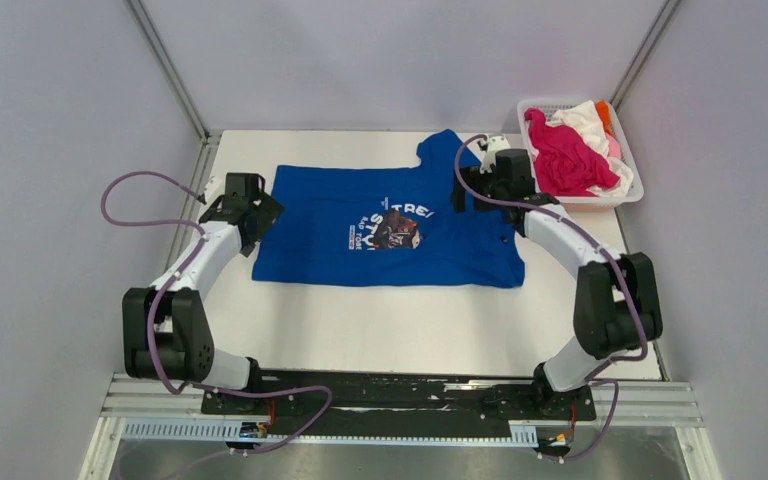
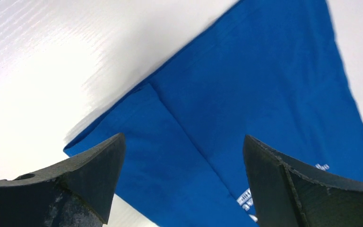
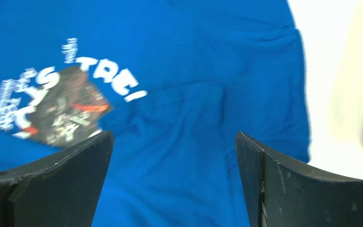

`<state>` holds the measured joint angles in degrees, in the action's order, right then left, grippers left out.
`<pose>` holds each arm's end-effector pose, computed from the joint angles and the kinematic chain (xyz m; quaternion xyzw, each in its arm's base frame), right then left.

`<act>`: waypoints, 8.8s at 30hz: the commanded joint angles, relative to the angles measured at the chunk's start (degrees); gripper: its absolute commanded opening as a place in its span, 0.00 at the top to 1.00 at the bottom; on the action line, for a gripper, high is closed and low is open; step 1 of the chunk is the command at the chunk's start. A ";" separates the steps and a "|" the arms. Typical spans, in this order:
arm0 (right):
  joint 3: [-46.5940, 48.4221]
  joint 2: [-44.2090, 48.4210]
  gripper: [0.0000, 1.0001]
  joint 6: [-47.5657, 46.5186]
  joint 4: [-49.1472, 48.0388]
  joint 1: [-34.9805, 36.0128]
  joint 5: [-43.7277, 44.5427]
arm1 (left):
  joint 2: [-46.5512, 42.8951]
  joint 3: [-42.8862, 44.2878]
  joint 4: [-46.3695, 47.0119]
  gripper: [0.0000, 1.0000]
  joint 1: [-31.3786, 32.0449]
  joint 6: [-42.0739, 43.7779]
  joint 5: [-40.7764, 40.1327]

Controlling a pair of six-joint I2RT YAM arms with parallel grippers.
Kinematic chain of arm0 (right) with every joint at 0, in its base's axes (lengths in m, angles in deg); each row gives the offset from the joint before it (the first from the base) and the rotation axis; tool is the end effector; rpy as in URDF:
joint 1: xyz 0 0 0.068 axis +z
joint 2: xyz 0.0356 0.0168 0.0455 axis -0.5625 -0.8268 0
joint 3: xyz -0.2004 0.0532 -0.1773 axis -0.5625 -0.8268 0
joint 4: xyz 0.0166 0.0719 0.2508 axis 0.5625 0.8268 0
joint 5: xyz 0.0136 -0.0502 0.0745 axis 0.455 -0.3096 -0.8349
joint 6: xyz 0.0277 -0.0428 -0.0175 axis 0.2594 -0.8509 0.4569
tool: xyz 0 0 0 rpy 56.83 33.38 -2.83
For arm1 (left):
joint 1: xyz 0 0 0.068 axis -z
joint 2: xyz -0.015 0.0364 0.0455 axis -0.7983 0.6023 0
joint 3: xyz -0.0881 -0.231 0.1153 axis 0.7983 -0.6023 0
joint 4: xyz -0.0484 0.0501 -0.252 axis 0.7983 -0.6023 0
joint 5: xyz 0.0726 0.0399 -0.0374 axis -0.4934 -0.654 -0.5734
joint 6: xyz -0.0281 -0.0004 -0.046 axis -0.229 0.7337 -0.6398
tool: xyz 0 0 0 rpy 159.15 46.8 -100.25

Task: Fold and stack the t-shirts
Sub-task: Fold the flattened tshirt in 1/3 of the way, then grab the side of the flattened tshirt furthest away from the robot with both arms, then fold the other side of the tshirt into a rectangle

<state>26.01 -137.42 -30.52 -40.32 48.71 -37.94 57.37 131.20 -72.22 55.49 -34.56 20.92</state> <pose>0.3614 0.0961 0.2428 -0.1201 0.8891 0.0911 0.4321 0.2986 -0.0024 0.2293 -0.4783 0.8085 -0.0294 0.3418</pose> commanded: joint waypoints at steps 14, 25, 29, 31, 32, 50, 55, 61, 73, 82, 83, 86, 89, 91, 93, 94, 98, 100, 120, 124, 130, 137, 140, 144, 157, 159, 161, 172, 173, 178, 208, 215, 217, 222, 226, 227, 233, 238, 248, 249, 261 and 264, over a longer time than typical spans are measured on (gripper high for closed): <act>-12.12 1.17 0.00 25.05 3.43 0.82 -3.14 | 6.54 -5.50 12.89 0.00 -0.01 10.20 21.04; -18.07 -0.71 0.00 31.78 12.57 -0.32 -3.45 | 11.38 -5.52 8.61 0.00 0.00 9.59 18.01; -23.65 3.97 0.00 34.49 16.73 -0.32 -5.49 | 5.02 -9.97 4.65 0.00 0.13 9.55 17.92; -26.51 7.05 0.00 35.53 19.31 -0.33 -6.74 | 1.16 -12.70 2.41 0.00 0.13 9.96 17.15; -27.90 8.52 0.00 36.28 20.89 -0.21 -6.49 | -1.54 -14.56 1.09 0.00 0.16 10.07 16.74; -31.68 27.41 0.00 36.53 27.81 -0.06 -1.24 | -26.27 -26.56 -7.71 0.00 2.91 7.75 19.53; -25.37 27.84 0.00 31.46 24.52 -0.02 -0.45 | -28.13 -20.94 -8.62 0.00 2.92 9.00 18.92; -17.43 28.35 0.00 27.23 21.01 -0.06 -4.62 | -21.75 -10.88 -6.14 0.00 2.88 11.47 14.22; -12.62 20.04 0.00 24.67 16.19 -0.30 0.47 | 23.23 31.88 -8.83 0.00 0.54 27.78 9.51; -13.43 18.35 0.00 23.03 15.62 -0.39 3.05 | 41.93 46.02 -11.54 0.00 0.14 31.13 12.14; -13.60 18.22 0.00 23.00 15.57 -0.41 3.16 | 42.23 45.89 -11.63 0.00 0.08 31.16 11.64; -13.77 17.63 0.00 23.00 15.34 -0.42 3.42 | 42.13 44.62 -11.24 0.03 0.13 31.39 12.16; -13.68 17.29 0.00 22.96 15.39 -0.36 3.46 | 42.03 43.06 -10.91 0.06 0.24 31.84 12.98; -13.76 17.33 0.00 23.00 15.36 -0.41 3.97 | 41.91 42.22 -11.66 0.09 0.59 31.93 12.96; -13.94 17.45 0.00 23.15 15.31 -0.37 3.97 | 41.29 40.87 -12.08 0.14 1.16 31.93 12.95; -14.06 17.52 0.00 23.17 15.37 -0.40 4.03 | 40.93 39.72 -12.02 0.16 1.39 31.97 12.83; -14.16 17.62 0.00 23.35 15.31 -0.42 4.05 | 39.09 37.74 -12.93 0.22 2.97 31.96 10.12; -14.35 17.71 0.00 23.42 15.33 -0.41 3.99 | 39.24 37.55 -13.50 0.26 3.41 31.90 8.95; -14.58 18.40 0.00 23.35 14.82 -0.39 7.77 | 40.34 37.28 -15.54 0.85 4.91 31.75 8.20; -12.34 16.74 0.00 22.91 14.58 -0.42 8.91 | 40.61 38.29 -16.58 1.00 4.95 31.41 5.89; 0.70 5.64 0.00 22.89 14.26 -0.41 13.81 | 40.61 39.54 -16.73 1.00 4.95 31.11 5.53; 23.47 -16.05 0.07 21.51 16.54 -0.36 16.83 | 39.21 39.30 -16.93 1.00 4.95 30.38 3.47; 33.20 -24.55 0.11 20.04 17.14 -0.40 17.17 | 38.78 39.22 -16.85 1.00 4.95 30.41 3.38; 44.12 -33.84 0.17 17.11 17.94 -0.41 18.03 | 38.17 39.22 -16.62 1.00 4.95 30.52 2.80; 51.57 -44.67 0.34 14.93 19.51 -0.23 16.29 | 38.18 39.33 -16.43 1.00 4.93 30.44 2.32; 50.11 -44.17 0.37 14.93 19.78 -0.14 16.65 | 38.13 39.35 -16.42 1.00 4.94 30.41 2.43; 48.03 -43.51 0.43 14.90 19.87 -0.19 16.90 | 38.04 39.31 -16.43 1.00 4.95 30.34 2.42; 47.22 -41.08 1.00 14.81 19.57 -0.08 14.54 | 36.86 39.16 -16.23 1.00 4.95 30.42 3.99; 47.34 -40.52 1.00 14.56 19.49 0.12 14.58 | 36.61 39.14 -16.29 1.00 4.95 30.47 4.01; 42.27 -33.86 1.00 13.42 16.99 1.01 14.23 | 33.49 37.08 -15.52 1.00 5.07 30.73 4.23; -4.59 25.97 1.00 23.28 29.93 12.55 22.18 | -4.93 2.20 -10.88 1.00 12.02 26.17 -2.09; -7.20 34.47 1.00 26.74 39.20 13.95 18.74 | -13.09 -3.36 -12.63 1.00 12.80 22.34 -3.51; -8.23 36.41 1.00 27.87 41.18 14.15 16.65 | -14.75 -4.68 -12.73 1.00 12.99 21.66 -3.34; -10.26 40.25 1.00 31.07 45.84 14.52 12.89 | -17.26 -7.21 -14.14 1.00 13.12 19.96 -3.89; -12.08 41.54 1.00 33.62 47.79 14.61 10.12 | -18.23 -9.00 -14.66 0.99 13.12 18.78 -4.02; -12.62 41.54 1.00 34.58 48.71 14.61 10.12 | -18.40 -9.32 -14.71 0.99 13.12 18.51 -4.08; -16.12 41.51 1.00 37.32 50.24 14.70 7.69 | -20.00 -11.85 -14.47 0.92 13.12 18.09 -3.75; -19.30 40.84 0.92 39.05 51.30 15.08 1.83 | -21.49 -13.87 -15.85 0.79 13.12 16.20 -4.45; -17.53 44.77 0.08 37.70 54.76 15.58 1.23 | -28.39 -6.50 -24.53 0.00 13.13 11.30 -9.60; -17.31 45.05 0.01 37.90 53.42 15.58 2.39 | -28.94 -6.05 -21.62 0.00 13.17 12.37 -6.19; -23.27 37.46 0.00 45.40 38.10 14.97 15.22 | -22.46 -9.81 -18.47 0.00 13.08 13.63 1.09; -25.67 36.27 0.00 45.49 33.49 14.50 14.28 | -24.97 -14.13 -13.43 0.00 11.97 13.65 2.76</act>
<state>2.61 -100.33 12.32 0.53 63.79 -26.79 35.93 121.01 -89.05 68.34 -19.91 23.92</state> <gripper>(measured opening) 0.998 0.997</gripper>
